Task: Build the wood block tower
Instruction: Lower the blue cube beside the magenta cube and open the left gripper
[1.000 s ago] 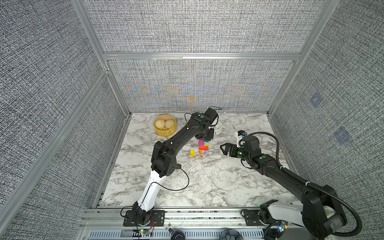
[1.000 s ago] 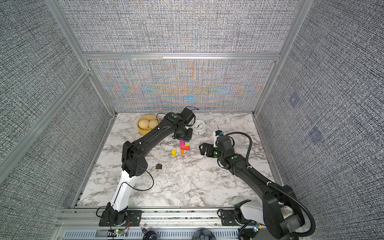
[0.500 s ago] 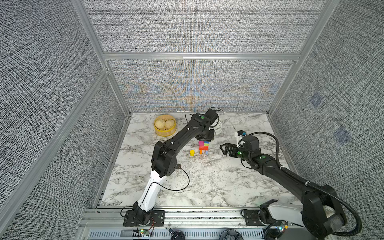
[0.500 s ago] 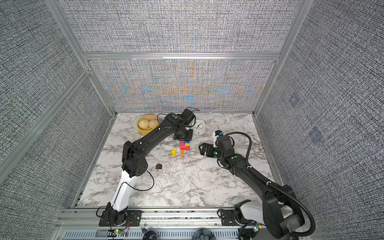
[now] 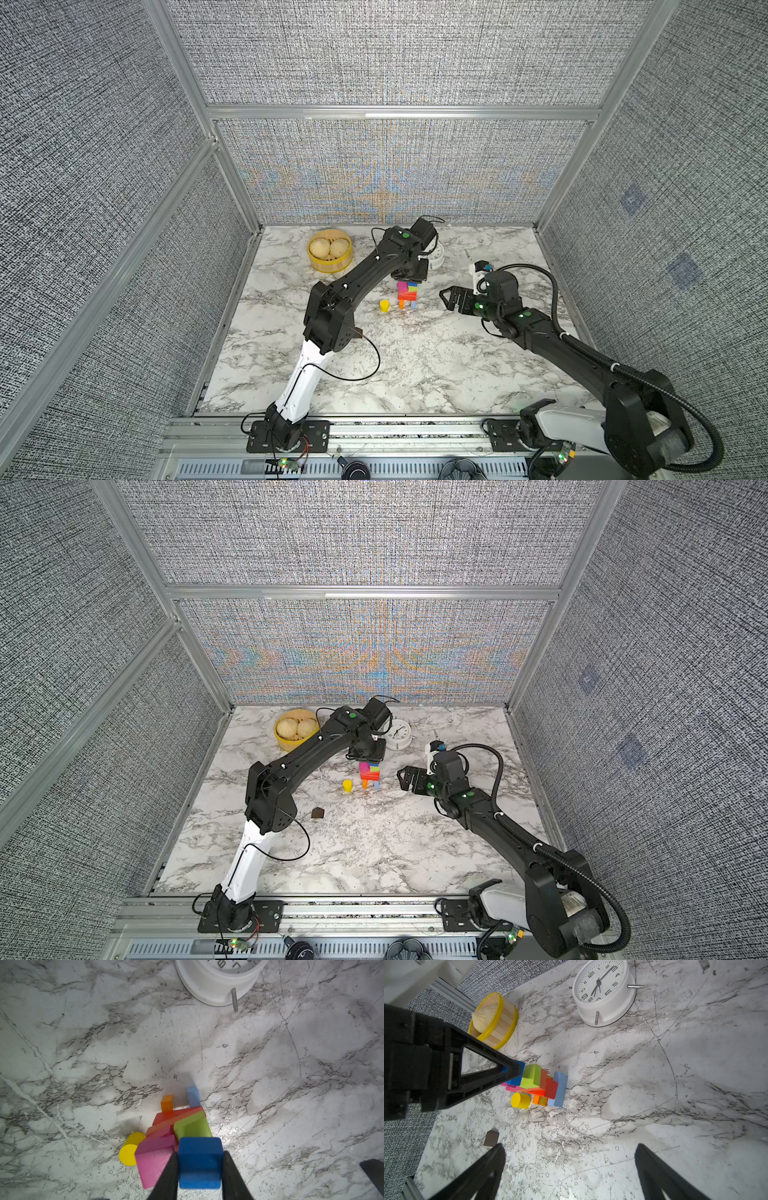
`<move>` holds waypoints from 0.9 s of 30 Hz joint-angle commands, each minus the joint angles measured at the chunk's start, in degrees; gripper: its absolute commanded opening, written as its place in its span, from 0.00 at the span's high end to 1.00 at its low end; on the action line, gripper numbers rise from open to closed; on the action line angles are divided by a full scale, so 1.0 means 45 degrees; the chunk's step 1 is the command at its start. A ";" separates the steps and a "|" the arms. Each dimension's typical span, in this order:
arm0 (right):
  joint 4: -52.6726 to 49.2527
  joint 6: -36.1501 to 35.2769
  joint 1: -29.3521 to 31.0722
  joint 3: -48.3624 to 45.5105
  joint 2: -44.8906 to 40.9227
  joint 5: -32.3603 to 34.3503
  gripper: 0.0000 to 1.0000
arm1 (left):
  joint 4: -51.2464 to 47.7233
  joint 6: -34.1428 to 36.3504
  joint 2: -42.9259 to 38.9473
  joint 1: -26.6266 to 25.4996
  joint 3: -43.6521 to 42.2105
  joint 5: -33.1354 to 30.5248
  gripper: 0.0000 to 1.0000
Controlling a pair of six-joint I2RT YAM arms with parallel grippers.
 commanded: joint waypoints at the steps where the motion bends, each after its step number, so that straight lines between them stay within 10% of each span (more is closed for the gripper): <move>1: 0.0299 -0.0003 0.0031 0.0099 -0.0026 0.0019 0.01 | 0.0130 0.0006 0.0041 0.0018 0.0051 -0.0115 0.70; 27: 0.0223 -0.0016 0.0052 0.0107 -0.0039 0.0017 0.01 | 0.0168 0.0156 -0.0087 0.0007 0.0457 -0.0259 0.46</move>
